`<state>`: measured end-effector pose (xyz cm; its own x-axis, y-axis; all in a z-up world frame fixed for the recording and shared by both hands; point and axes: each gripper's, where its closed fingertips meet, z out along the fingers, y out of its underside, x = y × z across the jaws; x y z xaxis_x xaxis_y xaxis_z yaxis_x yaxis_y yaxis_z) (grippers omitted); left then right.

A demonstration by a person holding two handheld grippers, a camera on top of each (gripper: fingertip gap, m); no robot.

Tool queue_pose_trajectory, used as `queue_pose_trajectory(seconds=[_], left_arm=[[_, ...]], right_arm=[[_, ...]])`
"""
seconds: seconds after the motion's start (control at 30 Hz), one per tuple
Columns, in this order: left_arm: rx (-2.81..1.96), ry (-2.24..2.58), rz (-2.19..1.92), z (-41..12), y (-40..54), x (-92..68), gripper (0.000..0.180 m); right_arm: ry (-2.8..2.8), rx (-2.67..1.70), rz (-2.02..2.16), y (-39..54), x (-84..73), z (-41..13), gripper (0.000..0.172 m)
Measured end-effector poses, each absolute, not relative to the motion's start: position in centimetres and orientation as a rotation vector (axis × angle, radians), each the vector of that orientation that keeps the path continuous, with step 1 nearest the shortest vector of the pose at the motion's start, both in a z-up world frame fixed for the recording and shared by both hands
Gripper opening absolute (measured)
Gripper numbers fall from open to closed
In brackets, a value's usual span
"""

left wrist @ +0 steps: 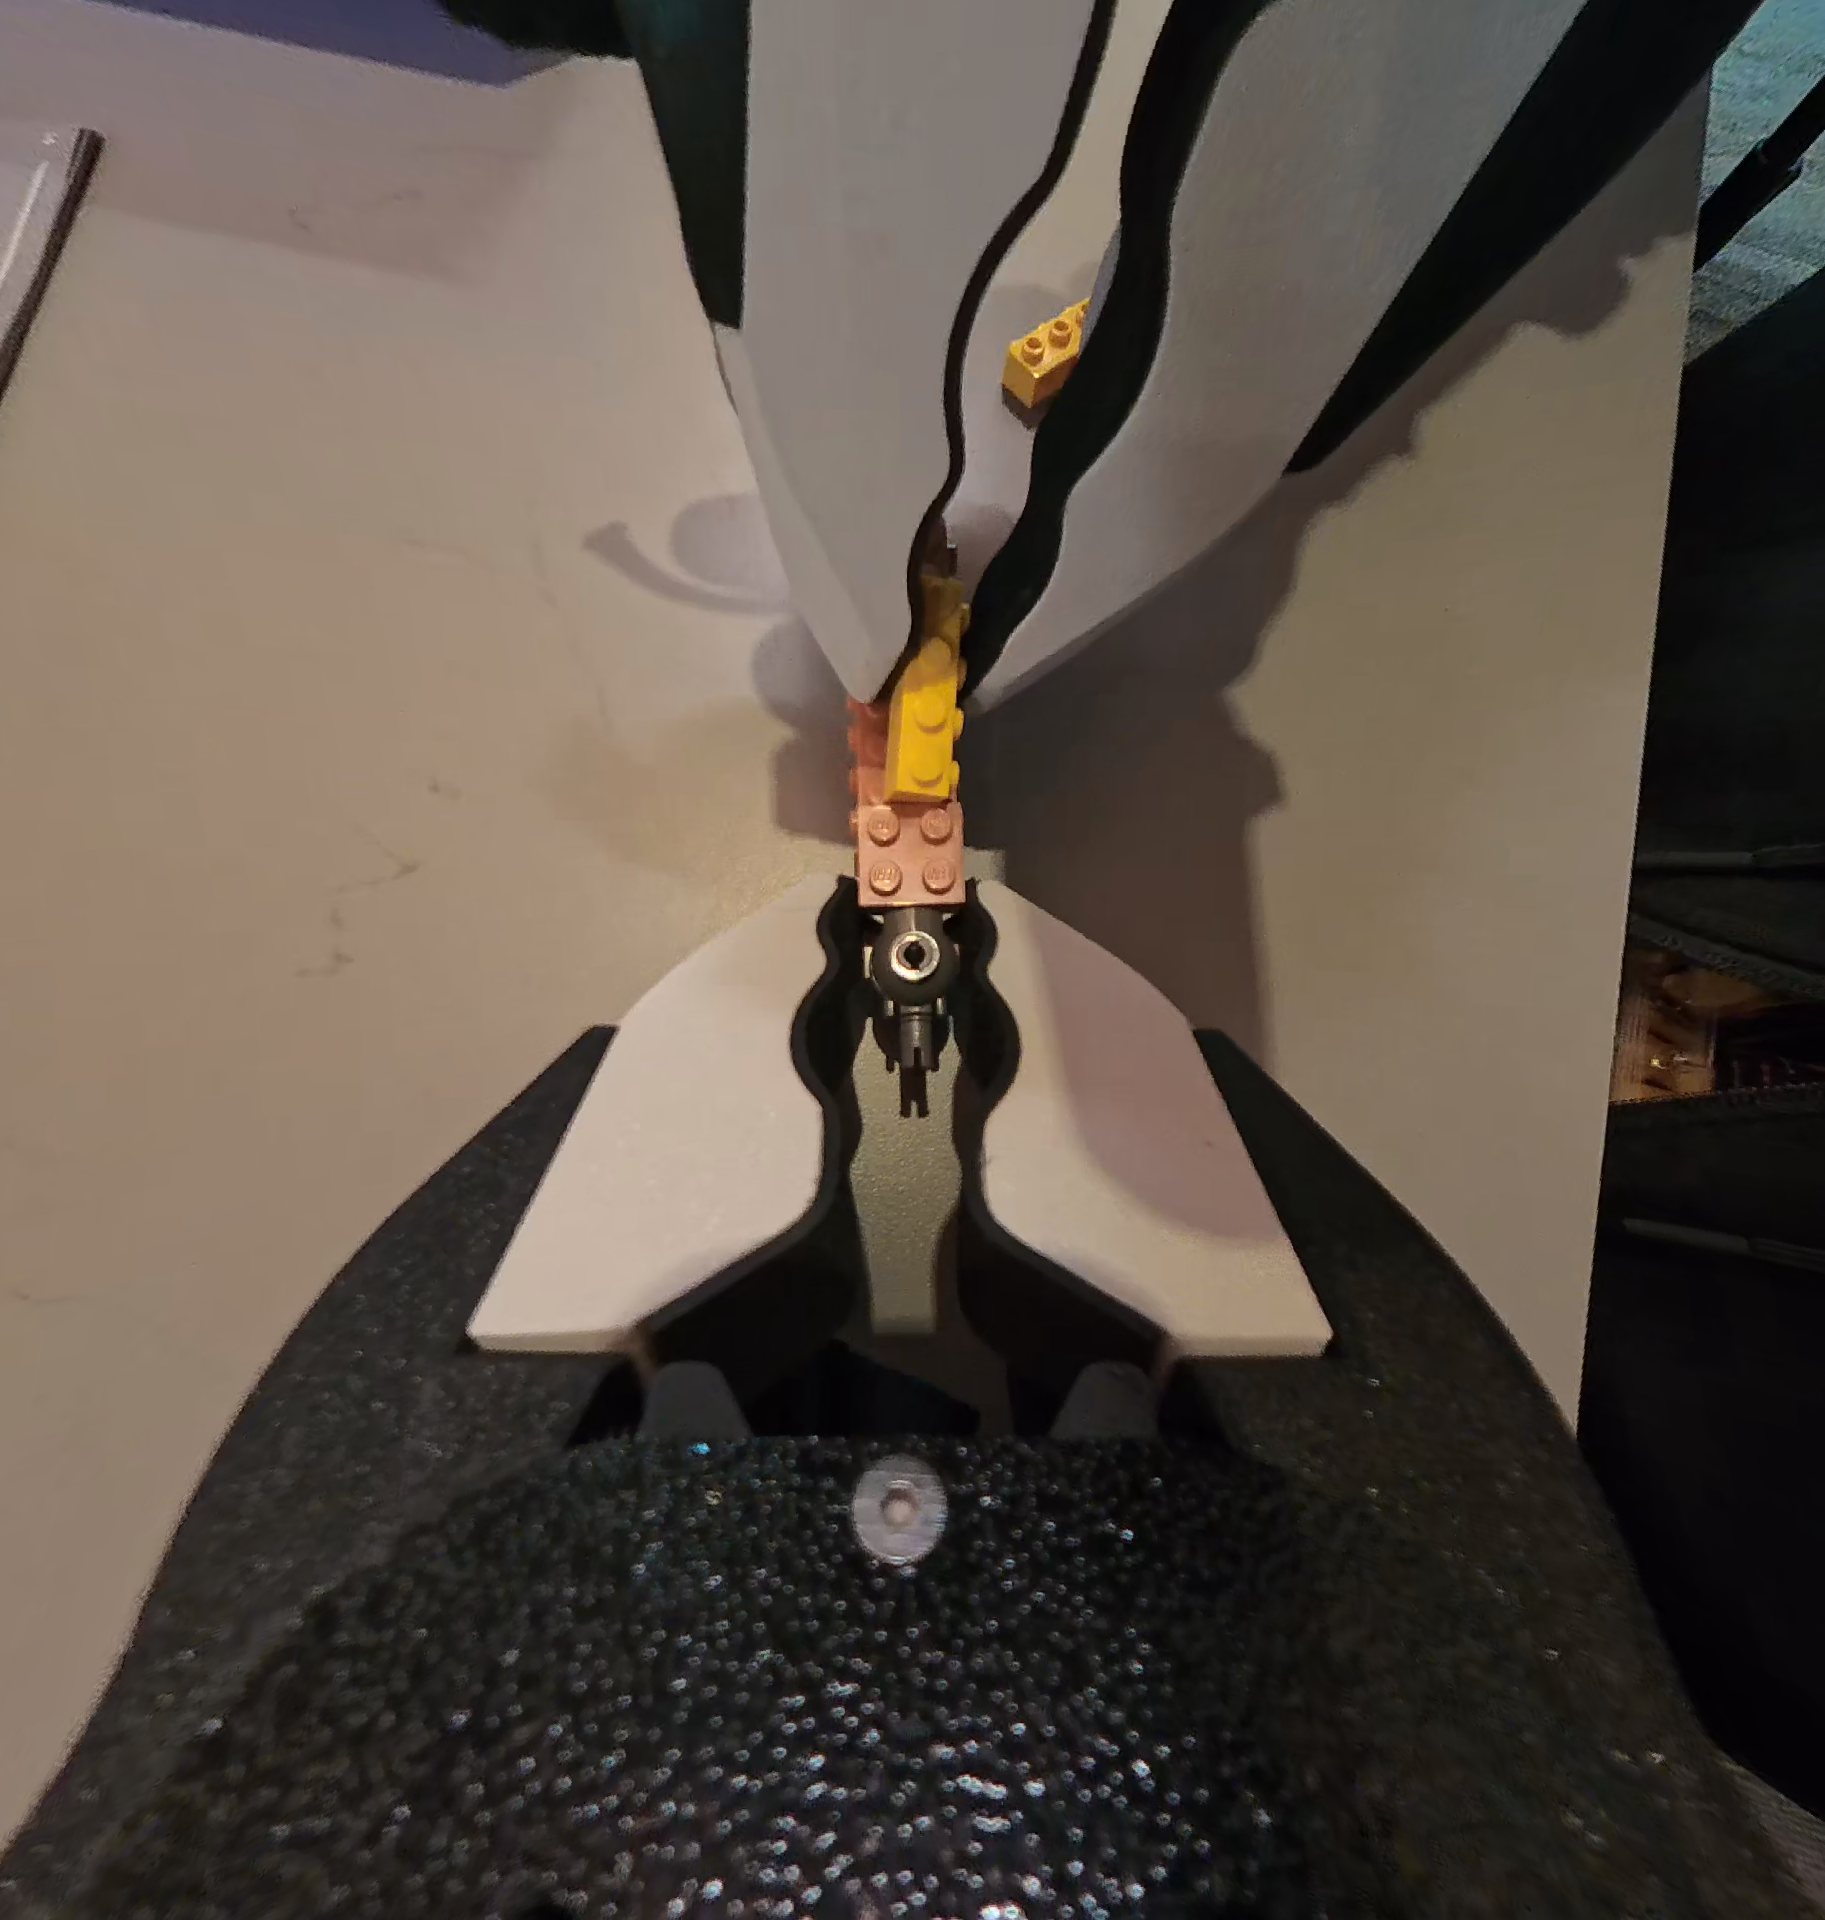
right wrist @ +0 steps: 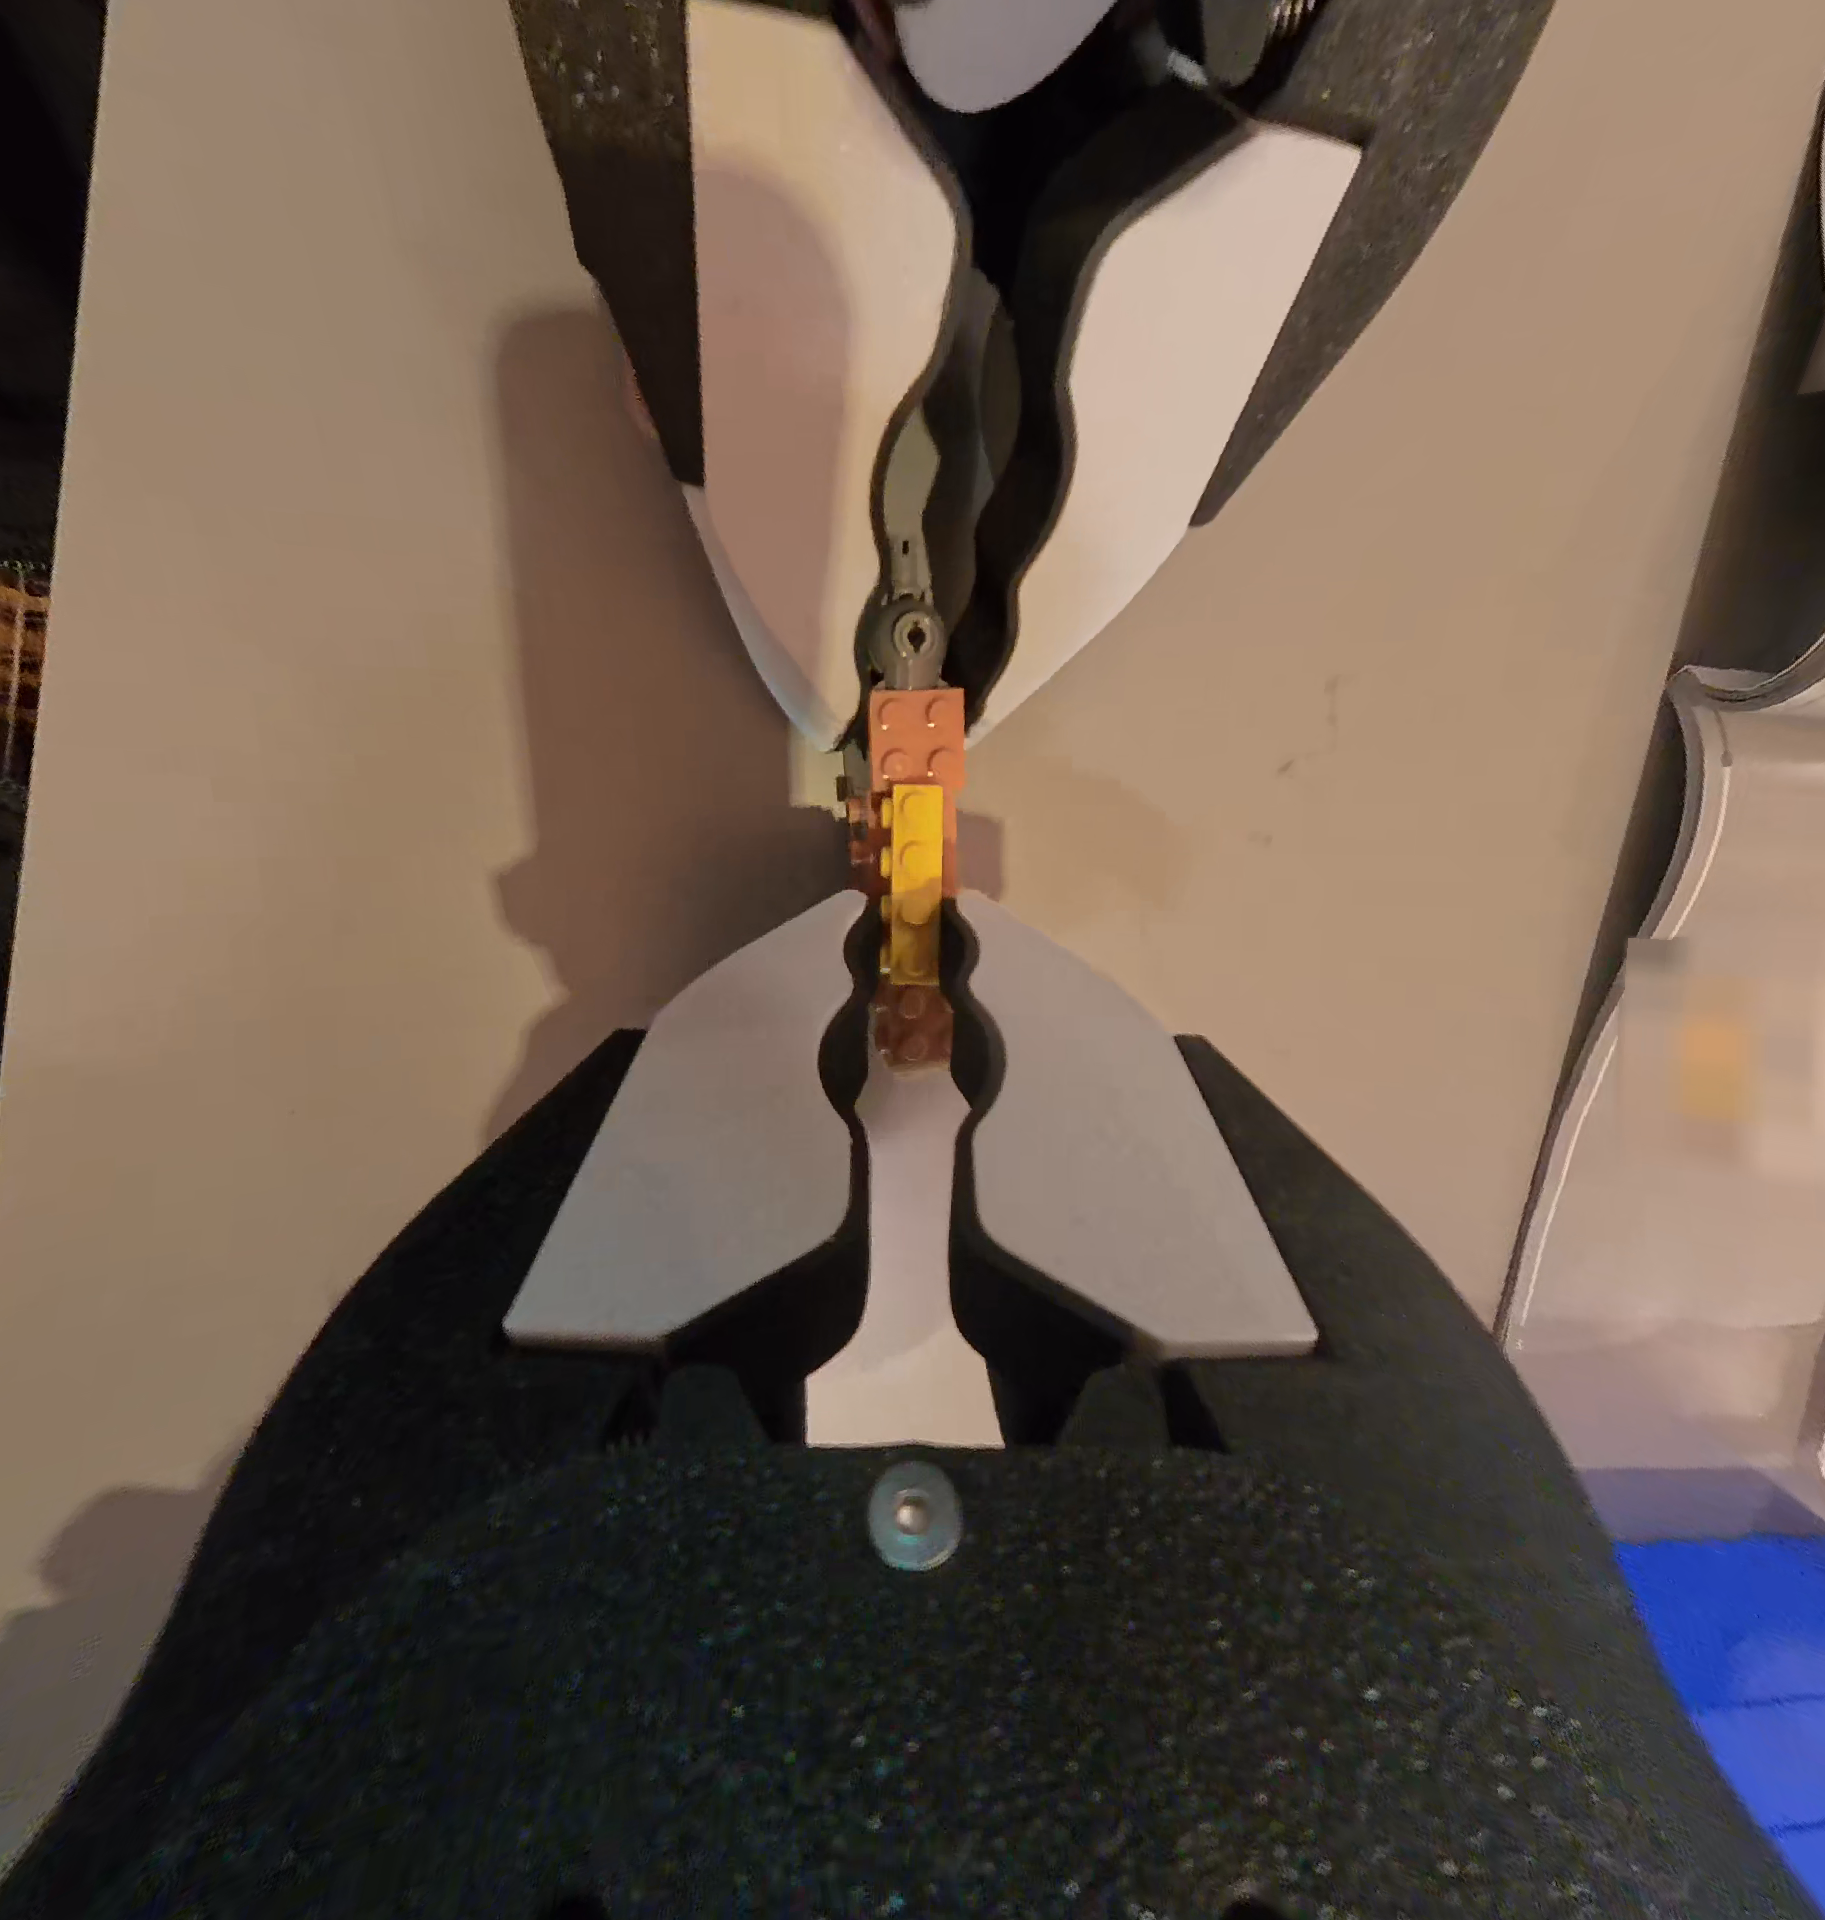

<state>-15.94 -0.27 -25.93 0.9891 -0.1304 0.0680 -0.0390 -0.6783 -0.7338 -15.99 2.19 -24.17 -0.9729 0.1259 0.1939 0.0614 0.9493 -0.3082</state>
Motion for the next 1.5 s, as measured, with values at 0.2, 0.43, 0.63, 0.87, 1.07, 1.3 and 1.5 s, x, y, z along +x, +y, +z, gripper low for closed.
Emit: queue_pose_trajectory(seconds=[0.2,0.43,0.63,0.87,1.07,1.3,1.5], left_arm=[[-2.314,0.115,-0.155,-25.9,-0.3,-15.9,0.017],[-2.314,0.114,-0.155,-25.9,-0.3,-16.0,0.017],[-2.314,0.114,-0.156,-25.9,-0.3,-16.0,0.017],[-2.314,0.111,-0.156,-25.9,-0.3,-16.0,0.017],[-2.314,0.109,-0.162,-25.9,-0.3,-16.0,0.017],[-2.315,0.107,-0.169,-25.9,-0.3,-16.0,0.017],[-2.315,0.106,-0.170,-25.9,-0.3,-16.0,0.017]], right_arm=[[-2.897,-0.114,0.458,2.4,-15.7,-24.3,0.017],[-2.885,-0.110,0.480,2.2,-15.8,-24.0,0.023],[-2.882,-0.129,0.524,1.6,-16.0,-23.3,0.021],[-2.887,-0.151,0.525,1.5,-16.4,-23.3,0.010],[-2.840,-0.096,0.710,1.0,-16.2,-22.5,0.010],[-2.838,-0.091,0.724,1.3,-15.9,-23.2,0.010],[-2.844,-0.078,0.698,1.4,-15.7,-23.3,0.010]])
